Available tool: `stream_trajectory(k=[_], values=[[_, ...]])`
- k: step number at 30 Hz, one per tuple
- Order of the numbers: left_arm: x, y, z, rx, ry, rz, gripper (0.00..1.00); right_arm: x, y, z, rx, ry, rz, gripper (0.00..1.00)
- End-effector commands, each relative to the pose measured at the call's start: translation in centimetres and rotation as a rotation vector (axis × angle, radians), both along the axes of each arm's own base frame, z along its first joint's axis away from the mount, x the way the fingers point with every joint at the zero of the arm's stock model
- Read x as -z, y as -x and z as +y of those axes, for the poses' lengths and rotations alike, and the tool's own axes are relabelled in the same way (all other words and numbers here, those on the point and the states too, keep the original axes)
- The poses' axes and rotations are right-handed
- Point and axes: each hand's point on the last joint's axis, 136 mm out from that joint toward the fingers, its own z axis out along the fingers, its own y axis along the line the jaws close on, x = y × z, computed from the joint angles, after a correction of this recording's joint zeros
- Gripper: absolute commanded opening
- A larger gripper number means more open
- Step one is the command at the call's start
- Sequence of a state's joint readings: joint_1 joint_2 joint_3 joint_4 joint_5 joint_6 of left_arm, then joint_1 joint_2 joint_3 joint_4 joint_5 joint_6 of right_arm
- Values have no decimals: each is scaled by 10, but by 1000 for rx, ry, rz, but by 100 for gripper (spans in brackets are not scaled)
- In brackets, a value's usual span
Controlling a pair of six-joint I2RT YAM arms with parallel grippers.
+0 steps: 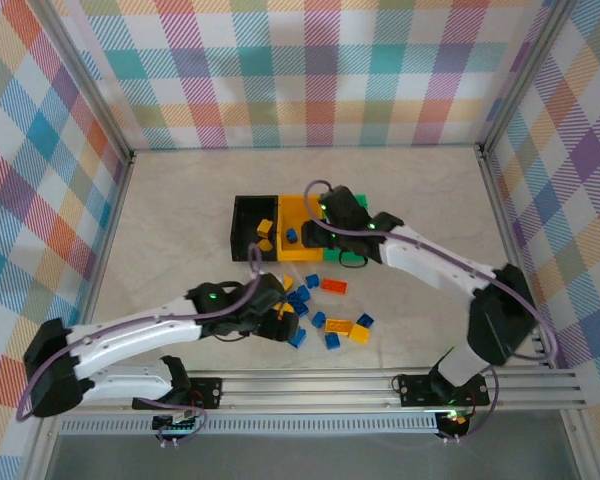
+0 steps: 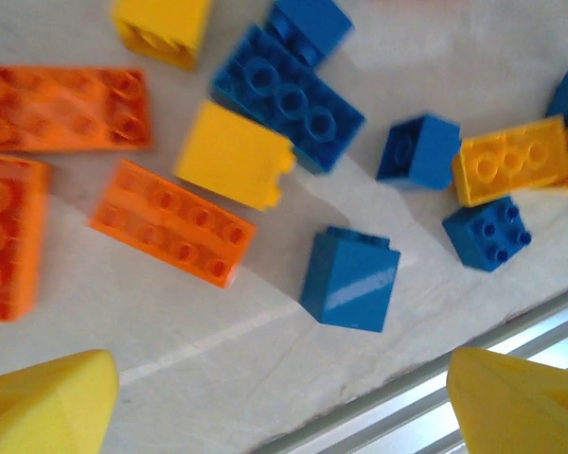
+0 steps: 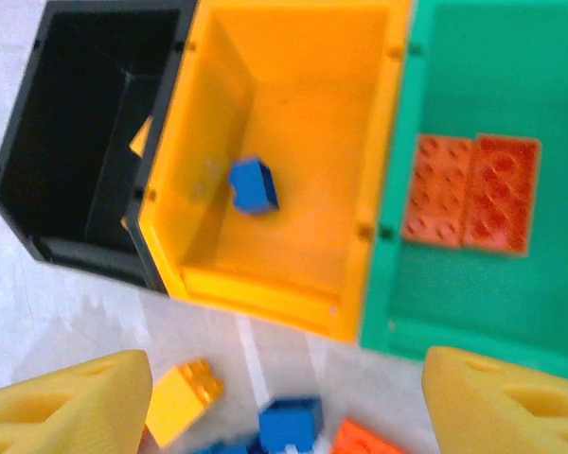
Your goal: Sort the legos into containers by color
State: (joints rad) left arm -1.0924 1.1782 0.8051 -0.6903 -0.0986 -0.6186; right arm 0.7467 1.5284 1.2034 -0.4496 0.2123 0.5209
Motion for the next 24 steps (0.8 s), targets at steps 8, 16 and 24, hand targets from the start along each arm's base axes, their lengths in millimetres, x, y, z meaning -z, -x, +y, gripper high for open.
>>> stream_trajectory(k=[8,16,24], values=[[36,6,-43,116,-111,-38,74,17,67,-66,89,-50,17,78],[54,3,-50,153,-208,-23,61,10,82,-85,105,-58,-10,80],[72,6,-41,157,-280,-3,53,3,81,-89,115,-59,-32,81]])
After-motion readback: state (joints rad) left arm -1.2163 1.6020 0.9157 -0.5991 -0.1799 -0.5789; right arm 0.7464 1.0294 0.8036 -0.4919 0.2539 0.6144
